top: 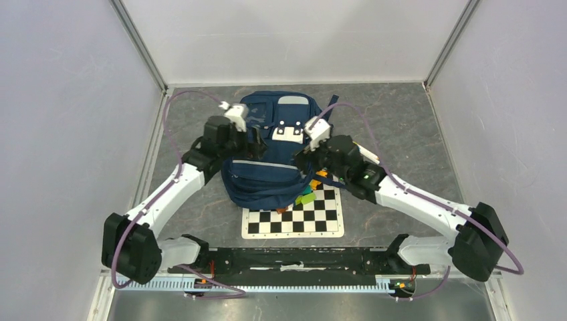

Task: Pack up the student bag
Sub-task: Unzip the student bag at the center of the board, then pick up the stationery from the center of the board.

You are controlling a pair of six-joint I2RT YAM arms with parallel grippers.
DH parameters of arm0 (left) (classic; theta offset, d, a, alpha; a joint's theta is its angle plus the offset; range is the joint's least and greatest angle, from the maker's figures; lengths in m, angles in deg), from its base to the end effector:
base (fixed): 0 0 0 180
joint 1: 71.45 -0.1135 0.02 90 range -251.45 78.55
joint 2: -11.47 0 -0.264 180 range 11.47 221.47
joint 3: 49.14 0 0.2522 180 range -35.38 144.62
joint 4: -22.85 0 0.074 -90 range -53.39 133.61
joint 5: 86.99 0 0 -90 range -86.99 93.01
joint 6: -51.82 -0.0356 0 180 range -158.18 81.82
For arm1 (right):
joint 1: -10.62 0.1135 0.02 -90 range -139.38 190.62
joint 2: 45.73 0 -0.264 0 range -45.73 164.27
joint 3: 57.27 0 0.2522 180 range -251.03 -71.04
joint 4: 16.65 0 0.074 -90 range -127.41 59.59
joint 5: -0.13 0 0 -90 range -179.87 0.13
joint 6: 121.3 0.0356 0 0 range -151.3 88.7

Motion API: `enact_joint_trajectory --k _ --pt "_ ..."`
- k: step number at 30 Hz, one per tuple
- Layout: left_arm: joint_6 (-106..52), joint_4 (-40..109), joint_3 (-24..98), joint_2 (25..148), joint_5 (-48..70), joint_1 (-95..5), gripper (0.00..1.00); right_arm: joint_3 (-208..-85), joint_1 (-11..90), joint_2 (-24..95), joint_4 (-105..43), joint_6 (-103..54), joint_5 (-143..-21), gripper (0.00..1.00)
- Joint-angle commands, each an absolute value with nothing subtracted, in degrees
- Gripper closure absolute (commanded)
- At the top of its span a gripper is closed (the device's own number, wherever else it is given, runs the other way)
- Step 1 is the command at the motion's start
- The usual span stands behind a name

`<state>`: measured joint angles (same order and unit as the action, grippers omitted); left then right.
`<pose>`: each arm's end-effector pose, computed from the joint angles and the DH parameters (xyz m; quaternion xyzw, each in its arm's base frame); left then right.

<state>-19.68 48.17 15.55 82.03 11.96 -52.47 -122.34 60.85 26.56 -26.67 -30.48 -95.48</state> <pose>0.2596 -0.0951 0.2801 0.0419 0.8683 -0.2216 0.4417 0.1910 0.2241 0.3009 -0.3097 0.7427 0.2197 0.5516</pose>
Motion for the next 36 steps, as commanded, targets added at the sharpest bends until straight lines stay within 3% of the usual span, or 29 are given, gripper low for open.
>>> enact_joint_trajectory --k 1,7,18,31,36 --pt "-41.67 52.82 19.1 81.03 9.89 -41.95 0.11 -117.08 53.46 21.58 -30.29 -23.04 -94.96 0.02" --pt "-52.22 48.47 13.57 77.23 13.26 -35.62 0.1 -108.16 45.24 15.14 -28.38 -19.6 -90.06 0.02" --pt "-65.3 52.85 11.26 78.21 10.9 -32.2 0.1 -102.0 41.95 6.97 -27.16 -19.28 -85.43 0.02" --pt "-67.69 56.93 12.8 85.16 3.9 -30.0 0.1 -101.21 41.2 2.76 -27.69 -18.69 -83.65 0.02" --pt "-65.08 53.42 13.58 85.75 -5.74 -29.18 0.17 -100.47 41.13 2.44 -28.22 -18.26 -83.64 0.02"
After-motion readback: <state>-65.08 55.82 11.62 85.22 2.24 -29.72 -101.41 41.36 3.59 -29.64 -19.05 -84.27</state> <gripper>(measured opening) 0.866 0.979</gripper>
